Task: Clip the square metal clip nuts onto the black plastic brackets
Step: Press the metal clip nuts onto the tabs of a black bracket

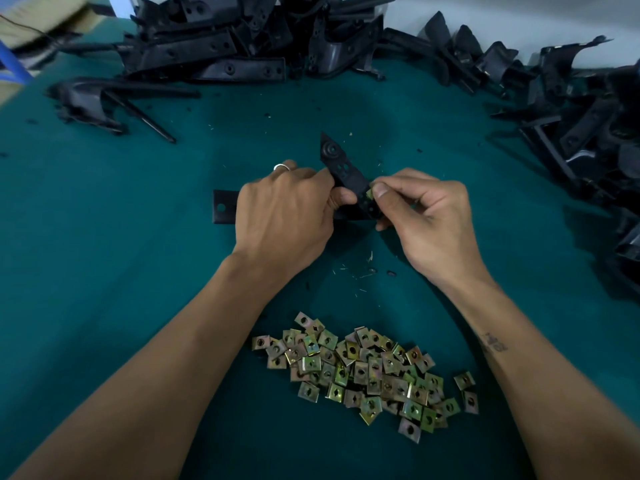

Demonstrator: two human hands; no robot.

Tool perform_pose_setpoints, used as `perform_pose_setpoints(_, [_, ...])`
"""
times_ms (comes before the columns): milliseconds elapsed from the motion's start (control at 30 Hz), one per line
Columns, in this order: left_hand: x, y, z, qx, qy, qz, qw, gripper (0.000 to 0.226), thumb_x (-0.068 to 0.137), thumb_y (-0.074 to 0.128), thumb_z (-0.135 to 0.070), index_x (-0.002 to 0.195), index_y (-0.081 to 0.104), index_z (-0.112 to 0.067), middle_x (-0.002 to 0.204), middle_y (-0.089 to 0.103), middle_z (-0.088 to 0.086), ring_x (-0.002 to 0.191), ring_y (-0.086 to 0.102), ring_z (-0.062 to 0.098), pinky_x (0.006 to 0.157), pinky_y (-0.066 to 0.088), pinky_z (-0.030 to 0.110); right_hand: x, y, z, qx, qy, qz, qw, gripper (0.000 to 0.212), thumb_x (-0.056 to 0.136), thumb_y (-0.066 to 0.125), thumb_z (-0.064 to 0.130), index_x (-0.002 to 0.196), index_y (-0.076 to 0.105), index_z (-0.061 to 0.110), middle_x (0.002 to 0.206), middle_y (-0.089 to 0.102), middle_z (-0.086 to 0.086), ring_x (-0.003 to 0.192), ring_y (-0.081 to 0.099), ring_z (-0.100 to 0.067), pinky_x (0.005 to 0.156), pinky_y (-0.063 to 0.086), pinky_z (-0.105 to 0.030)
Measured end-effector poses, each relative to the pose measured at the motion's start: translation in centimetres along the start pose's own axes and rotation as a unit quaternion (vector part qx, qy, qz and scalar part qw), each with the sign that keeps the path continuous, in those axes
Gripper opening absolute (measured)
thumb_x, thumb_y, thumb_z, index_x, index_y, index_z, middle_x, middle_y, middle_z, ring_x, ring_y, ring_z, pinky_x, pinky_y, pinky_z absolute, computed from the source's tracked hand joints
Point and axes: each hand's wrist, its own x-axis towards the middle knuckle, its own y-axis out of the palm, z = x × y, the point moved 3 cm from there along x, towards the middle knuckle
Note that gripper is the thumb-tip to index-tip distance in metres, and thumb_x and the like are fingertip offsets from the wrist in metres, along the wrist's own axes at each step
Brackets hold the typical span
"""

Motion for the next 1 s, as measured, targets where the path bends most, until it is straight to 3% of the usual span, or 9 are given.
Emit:
perform_pose_setpoints(167, [0.0, 0.0, 0.2, 0.01, -0.015, 0.006, 1.0, 0.039, 0.104, 0.042, -0.044, 0.086, 0.062, -0.016, 0.084, 0.069, -0.001, 0.09, 0.061, 0.029, 0.056, 0.024, 0.034, -0.4, 0.1, 0.2, -0.004, 0.0, 0.008, 1.0, 0.025, 0.099, 0.06, 0.006, 0.085, 0.075, -0.008, 0.083, 0.067, -0.01, 0.073, 0.061, -0.019, 0.068, 0.052, -0.046])
perform_pose_setpoints(233, [0.0, 0.0, 0.2, 0.018, -0.016, 0.015, 1.0, 0.033, 0.103, 0.043, -0.04, 0.089, 0.063, -0.017, 0.086, 0.069, -0.003, 0.092, 0.06, 0.028, 0.058, 0.024, 0.033, -0.6, 0.0, 0.2, -0.014, -0.013, 0.027, 0.999, 0.037, 0.099, 0.057, 0.009, 0.072, 0.066, -0.015, 0.086, 0.066, -0.016, 0.077, 0.061, -0.029, 0.071, 0.046, -0.047])
perform_pose_setpoints(300, [-0.1, 0.0, 0.2, 0.022, -0.014, 0.021, 0.999, 0.026, 0.1, 0.046, -0.035, 0.089, 0.062, -0.017, 0.085, 0.068, -0.002, 0.091, 0.06, 0.029, 0.058, 0.022, 0.033, -0.8, 0.1, 0.4, -0.035, -0.04, 0.045, 0.998, 0.037, 0.098, 0.056, 0.009, 0.069, 0.065, -0.012, 0.087, 0.065, -0.016, 0.078, 0.06, -0.03, 0.07, 0.044, -0.044])
perform_pose_setpoints(400, [-0.1, -0.1, 0.3, 0.015, -0.012, 0.017, 1.0, 0.025, 0.098, 0.047, -0.033, 0.084, 0.058, -0.016, 0.082, 0.068, 0.001, 0.088, 0.06, 0.031, 0.058, 0.021, 0.034, -0.8, 0.4, 0.4, -0.026, -0.036, 0.069, 0.997, 0.024, 0.095, 0.055, 0.011, 0.087, 0.076, 0.001, 0.092, 0.064, -0.012, 0.085, 0.06, -0.026, 0.075, 0.043, -0.04])
perform_pose_setpoints(533, [0.1, -0.2, -0.3, -0.008, 0.004, -0.001, 1.0, 0.046, 0.102, 0.034, -0.049, 0.083, 0.058, -0.014, 0.08, 0.068, 0.004, 0.086, 0.063, 0.034, 0.055, 0.025, 0.034, -0.6, -0.5, -0.1, 0.104, 0.07, 0.096, 0.987, 0.029, 0.09, 0.058, 0.015, 0.11, 0.076, 0.027, 0.103, 0.066, 0.002, 0.101, 0.061, -0.018, 0.099, 0.045, -0.048])
perform_pose_setpoints(633, [0.0, -0.1, -0.4, -0.025, 0.025, -0.012, 0.999, 0.052, 0.102, 0.031, -0.052, 0.079, 0.055, -0.012, 0.076, 0.066, 0.007, 0.081, 0.062, 0.036, 0.053, 0.026, 0.034, -2.1, -2.8, -0.3, 0.122, 0.116, 0.066, 0.984, 0.037, 0.085, 0.063, 0.011, 0.117, 0.073, 0.026, 0.1, 0.064, 0.006, 0.097, 0.06, -0.018, 0.103, 0.044, -0.041])
perform_pose_setpoints(700, [0.0, -0.1, -0.3, -0.037, 0.032, -0.017, 0.999, 0.053, 0.102, 0.032, -0.052, 0.076, 0.052, -0.01, 0.073, 0.063, 0.01, 0.077, 0.061, 0.038, 0.052, 0.027, 0.034, -4.5, -4.8, -0.1, 0.101, 0.129, 0.063, 0.985, 0.038, 0.085, 0.064, 0.007, 0.117, 0.074, 0.025, 0.1, 0.065, 0.005, 0.096, 0.06, -0.016, 0.1, 0.047, -0.036])
perform_pose_setpoints(833, [-0.1, 0.0, -0.3, -0.053, 0.034, -0.022, 0.998, 0.052, 0.101, 0.036, -0.049, 0.074, 0.053, -0.008, 0.069, 0.061, 0.012, 0.07, 0.061, 0.038, 0.051, 0.029, 0.033, -10.7, -8.6, 1.8, -0.031, 0.088, 0.107, 0.99, 0.029, 0.085, 0.068, 0.003, 0.11, 0.077, 0.015, 0.1, 0.066, 0.005, 0.086, 0.06, -0.016, 0.079, 0.045, -0.024])
perform_pose_setpoints(1000, [-0.1, 0.0, -0.3, -0.054, 0.033, -0.022, 0.998, 0.051, 0.101, 0.035, -0.048, 0.076, 0.055, -0.008, 0.07, 0.062, 0.012, 0.07, 0.061, 0.038, 0.051, 0.03, 0.033, -16.2, -9.1, 3.9, -0.153, 0.082, 0.103, 0.979, 0.018, 0.084, 0.078, 0.017, 0.1, 0.08, 0.027, 0.096, 0.063, 0.004, 0.061, 0.051, -0.021, 0.054, 0.041, -0.032])
